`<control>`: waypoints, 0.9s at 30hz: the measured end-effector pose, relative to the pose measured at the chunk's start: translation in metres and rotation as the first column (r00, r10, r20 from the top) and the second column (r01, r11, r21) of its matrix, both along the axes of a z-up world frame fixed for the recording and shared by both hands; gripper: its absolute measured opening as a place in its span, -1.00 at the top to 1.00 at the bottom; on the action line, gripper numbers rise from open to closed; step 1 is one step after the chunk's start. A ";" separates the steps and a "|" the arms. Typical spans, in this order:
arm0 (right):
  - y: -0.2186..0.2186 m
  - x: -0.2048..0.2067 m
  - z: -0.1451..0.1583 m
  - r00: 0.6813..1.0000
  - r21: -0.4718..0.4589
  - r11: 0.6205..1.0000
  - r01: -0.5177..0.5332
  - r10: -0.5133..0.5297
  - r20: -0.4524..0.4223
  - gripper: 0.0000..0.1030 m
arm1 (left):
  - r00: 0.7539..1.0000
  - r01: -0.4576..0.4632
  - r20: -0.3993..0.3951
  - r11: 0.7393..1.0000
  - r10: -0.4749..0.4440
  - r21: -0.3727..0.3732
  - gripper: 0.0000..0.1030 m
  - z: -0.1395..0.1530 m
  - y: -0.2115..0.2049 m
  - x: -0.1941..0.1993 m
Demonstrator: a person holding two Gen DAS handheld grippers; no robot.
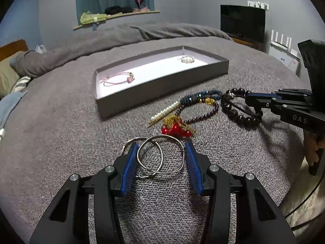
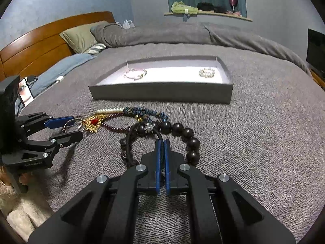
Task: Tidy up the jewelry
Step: 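Grasp the black cord bracelet with right tool while left tool grasps a silver bangle, then carry both into the tray and release them from both tools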
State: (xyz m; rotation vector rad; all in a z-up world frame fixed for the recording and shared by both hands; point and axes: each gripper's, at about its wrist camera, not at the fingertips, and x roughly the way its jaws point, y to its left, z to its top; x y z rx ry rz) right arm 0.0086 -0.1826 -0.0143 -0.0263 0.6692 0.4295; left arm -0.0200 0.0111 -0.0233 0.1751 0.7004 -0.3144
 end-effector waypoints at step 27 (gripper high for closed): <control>-0.012 0.080 0.084 0.975 0.099 0.988 0.118 -0.134 0.176 0.93 | 0.981 -0.117 0.144 0.986 0.133 -0.117 0.05 0.077 0.018 0.077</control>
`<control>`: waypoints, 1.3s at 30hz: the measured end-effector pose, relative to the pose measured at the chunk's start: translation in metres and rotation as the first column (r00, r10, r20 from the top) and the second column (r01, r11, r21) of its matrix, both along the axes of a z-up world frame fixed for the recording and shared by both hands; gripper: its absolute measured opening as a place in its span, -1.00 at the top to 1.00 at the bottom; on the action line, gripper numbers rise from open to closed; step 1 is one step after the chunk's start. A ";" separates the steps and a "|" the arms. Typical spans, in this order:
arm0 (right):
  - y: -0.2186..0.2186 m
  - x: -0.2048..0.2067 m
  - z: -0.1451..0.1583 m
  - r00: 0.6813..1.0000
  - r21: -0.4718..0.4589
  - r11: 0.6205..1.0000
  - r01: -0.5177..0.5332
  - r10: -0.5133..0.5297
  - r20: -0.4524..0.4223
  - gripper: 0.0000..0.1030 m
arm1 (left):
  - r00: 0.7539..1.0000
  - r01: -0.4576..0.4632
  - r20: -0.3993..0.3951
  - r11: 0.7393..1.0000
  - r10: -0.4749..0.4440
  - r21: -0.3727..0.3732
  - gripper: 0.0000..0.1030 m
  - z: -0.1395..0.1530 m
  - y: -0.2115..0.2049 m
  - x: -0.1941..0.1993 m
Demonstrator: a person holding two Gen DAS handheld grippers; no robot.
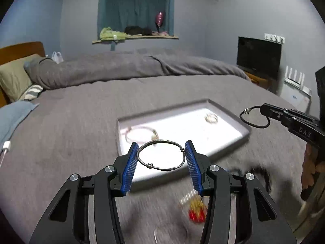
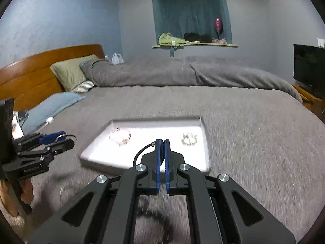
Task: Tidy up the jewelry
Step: 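Carry both into the tray and release them from both tools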
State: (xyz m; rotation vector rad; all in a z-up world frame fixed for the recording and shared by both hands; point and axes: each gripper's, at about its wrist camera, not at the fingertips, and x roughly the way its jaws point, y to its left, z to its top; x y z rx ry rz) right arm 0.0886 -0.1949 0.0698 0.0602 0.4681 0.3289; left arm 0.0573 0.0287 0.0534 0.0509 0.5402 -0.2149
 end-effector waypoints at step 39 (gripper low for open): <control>0.007 0.086 -0.079 0.958 -0.194 0.980 0.037 -0.090 -0.273 0.93 | 0.950 0.012 -0.312 0.997 0.012 0.074 0.04 -0.077 -0.005 0.097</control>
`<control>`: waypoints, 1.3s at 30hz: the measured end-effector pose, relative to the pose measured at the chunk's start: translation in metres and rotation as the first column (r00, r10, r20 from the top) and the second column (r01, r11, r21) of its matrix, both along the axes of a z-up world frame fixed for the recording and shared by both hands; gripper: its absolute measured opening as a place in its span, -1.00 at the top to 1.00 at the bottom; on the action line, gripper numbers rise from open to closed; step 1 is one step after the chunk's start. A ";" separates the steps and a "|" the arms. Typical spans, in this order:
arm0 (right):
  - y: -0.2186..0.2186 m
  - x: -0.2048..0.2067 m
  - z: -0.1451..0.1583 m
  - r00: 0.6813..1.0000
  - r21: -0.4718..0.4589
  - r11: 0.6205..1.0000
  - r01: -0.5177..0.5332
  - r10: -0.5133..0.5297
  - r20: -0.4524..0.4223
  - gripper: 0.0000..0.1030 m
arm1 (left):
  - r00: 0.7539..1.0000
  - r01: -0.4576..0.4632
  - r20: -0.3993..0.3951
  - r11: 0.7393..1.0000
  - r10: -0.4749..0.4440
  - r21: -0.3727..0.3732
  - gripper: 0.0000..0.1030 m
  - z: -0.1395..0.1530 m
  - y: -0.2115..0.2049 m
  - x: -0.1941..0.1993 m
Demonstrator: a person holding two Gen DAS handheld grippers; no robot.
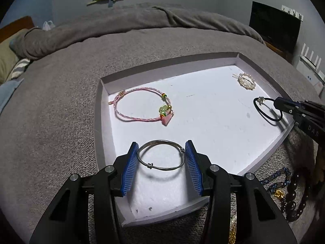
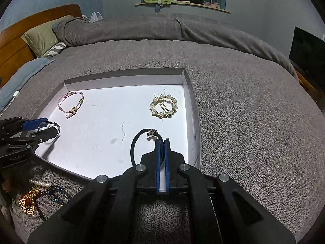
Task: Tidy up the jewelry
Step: 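Carry both into the tray and release them from both tools, then move both open tools back to the jewelry pile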
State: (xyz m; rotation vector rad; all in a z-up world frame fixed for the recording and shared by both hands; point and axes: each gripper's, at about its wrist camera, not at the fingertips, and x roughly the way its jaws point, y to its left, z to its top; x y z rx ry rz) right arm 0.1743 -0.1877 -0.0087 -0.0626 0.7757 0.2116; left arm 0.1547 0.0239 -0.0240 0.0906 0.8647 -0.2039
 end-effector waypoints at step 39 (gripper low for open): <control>-0.049 -0.065 0.032 0.956 0.156 0.978 0.137 -0.172 0.239 -0.89 | 0.965 -0.087 0.241 0.995 0.098 -0.056 -0.86 0.032 0.018 -0.087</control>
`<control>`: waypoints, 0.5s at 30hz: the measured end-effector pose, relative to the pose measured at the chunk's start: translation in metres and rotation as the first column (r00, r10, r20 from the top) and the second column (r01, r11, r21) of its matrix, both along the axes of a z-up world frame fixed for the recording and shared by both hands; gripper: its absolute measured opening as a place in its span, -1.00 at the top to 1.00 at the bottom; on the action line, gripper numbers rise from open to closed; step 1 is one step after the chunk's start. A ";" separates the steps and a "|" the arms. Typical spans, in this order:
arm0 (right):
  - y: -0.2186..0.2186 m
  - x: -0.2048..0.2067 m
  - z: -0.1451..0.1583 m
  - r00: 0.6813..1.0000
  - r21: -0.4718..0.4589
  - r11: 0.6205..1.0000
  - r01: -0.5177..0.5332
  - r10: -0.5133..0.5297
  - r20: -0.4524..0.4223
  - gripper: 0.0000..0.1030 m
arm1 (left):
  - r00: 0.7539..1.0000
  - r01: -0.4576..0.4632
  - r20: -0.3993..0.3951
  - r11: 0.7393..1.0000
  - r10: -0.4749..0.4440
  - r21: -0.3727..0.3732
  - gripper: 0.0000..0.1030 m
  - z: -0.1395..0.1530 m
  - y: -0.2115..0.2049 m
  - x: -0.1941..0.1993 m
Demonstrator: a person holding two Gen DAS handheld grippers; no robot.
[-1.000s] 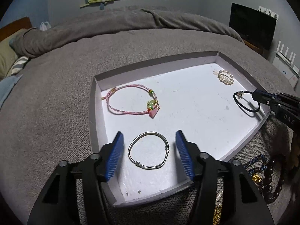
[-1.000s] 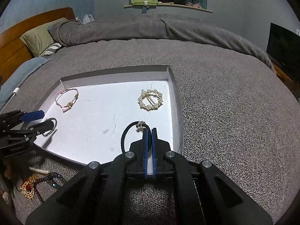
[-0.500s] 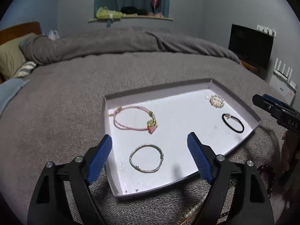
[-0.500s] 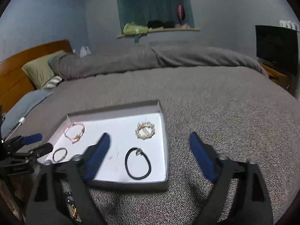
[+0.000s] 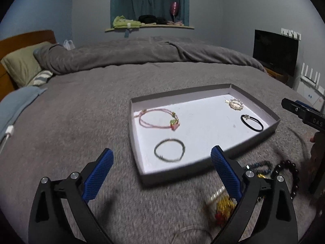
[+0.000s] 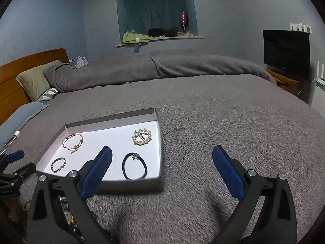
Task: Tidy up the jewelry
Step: 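Move both open tools back to the jewelry pile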
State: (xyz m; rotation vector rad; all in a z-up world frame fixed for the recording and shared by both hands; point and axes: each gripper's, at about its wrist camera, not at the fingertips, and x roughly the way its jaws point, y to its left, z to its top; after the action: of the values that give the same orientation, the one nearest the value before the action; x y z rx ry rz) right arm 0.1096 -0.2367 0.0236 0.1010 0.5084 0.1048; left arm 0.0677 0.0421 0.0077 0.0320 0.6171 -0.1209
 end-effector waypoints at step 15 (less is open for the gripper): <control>0.013 -0.068 -0.026 0.990 -0.062 0.991 -0.120 0.115 -0.084 -0.89 | 0.999 0.004 -0.045 1.000 -0.004 -0.005 -0.90 -0.018 0.013 -0.066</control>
State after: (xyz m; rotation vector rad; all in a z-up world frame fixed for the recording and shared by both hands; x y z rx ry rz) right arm 0.0414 -0.2239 -0.0028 0.0096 0.5978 0.1994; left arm 0.0021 0.0549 -0.0105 0.0257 0.6617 -0.1272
